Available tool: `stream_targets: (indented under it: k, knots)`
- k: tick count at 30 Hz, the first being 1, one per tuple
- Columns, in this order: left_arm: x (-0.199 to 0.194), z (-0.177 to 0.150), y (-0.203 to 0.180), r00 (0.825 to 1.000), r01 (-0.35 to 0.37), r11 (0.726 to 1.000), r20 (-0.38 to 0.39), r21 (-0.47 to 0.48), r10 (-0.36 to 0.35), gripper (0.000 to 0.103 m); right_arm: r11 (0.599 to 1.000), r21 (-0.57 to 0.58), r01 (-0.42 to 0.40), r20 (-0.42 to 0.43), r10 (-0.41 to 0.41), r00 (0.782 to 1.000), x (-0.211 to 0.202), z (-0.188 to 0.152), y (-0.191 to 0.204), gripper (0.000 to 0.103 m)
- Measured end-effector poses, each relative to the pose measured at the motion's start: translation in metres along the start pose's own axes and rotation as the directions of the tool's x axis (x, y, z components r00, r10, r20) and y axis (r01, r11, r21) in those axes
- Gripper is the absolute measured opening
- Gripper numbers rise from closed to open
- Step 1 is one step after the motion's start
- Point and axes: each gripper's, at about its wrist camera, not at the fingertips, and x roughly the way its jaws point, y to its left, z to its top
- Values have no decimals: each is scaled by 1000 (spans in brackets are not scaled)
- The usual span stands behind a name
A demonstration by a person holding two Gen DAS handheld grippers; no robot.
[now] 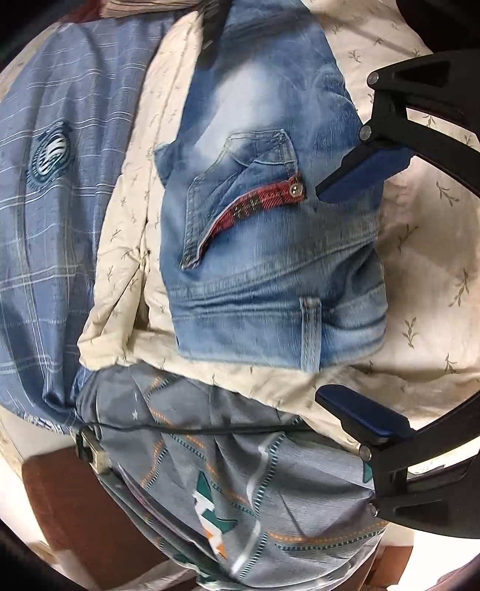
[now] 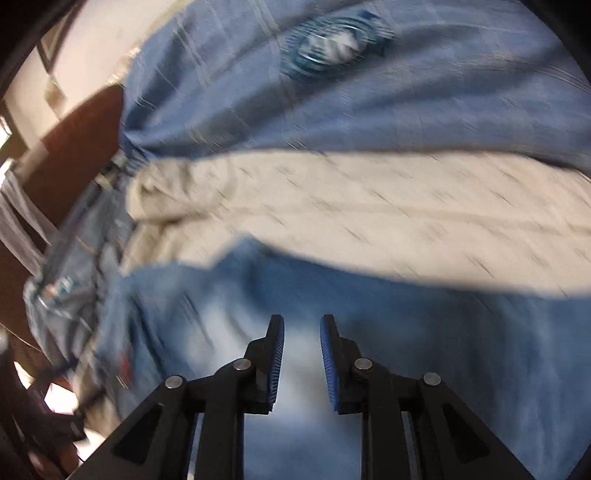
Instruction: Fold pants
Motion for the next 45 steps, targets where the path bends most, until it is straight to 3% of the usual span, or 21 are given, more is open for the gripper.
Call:
stream_targets:
  k: [1,4,10,13,16,18,21,28,37,45]
  knots:
    - [5,0,-4,1000,-10,1000,-3,15,10,99,1000,-6,21,-1,-21,1000,-5,-11,-6,22]
    - [35,-5,-12,993,-29,999,-114,36,33,100,993,0,115,-3,-115,993,-24,-42,-29,22]
    - [55,-4,9,978,54,987,-191,-154,-83,103,976,71,207,6,-208,978,-39,-78,-69,23]
    - [55,-10,12,981,54,980,-175,-190,-88,103,979,19,202,77,-203,976,-40,-89,-69,23]
    - [37,-10,7,978,3,981,-206,-191,-43,103,978,15,210,73,-211,975,-47,-91,-64,23]
    - [12,-4,-3,989,-22,988,-150,-155,-2,103,985,51,167,115,-172,978,-62,-96,-65,23]
    - [-39,4,-25,999,-40,994,-20,-101,38,103,983,56,174,216,-182,959,-91,-101,-63,23]
    - [-130,10,-72,981,-32,999,189,-36,38,103,981,141,133,356,-176,918,-156,-131,-81,23]
    - [-175,9,-108,952,-19,1000,307,21,12,103,966,243,85,435,-186,881,-193,-159,-116,23]
    - [-187,9,-126,936,-25,999,352,27,14,103,973,214,90,419,-175,891,-187,-157,-115,23]
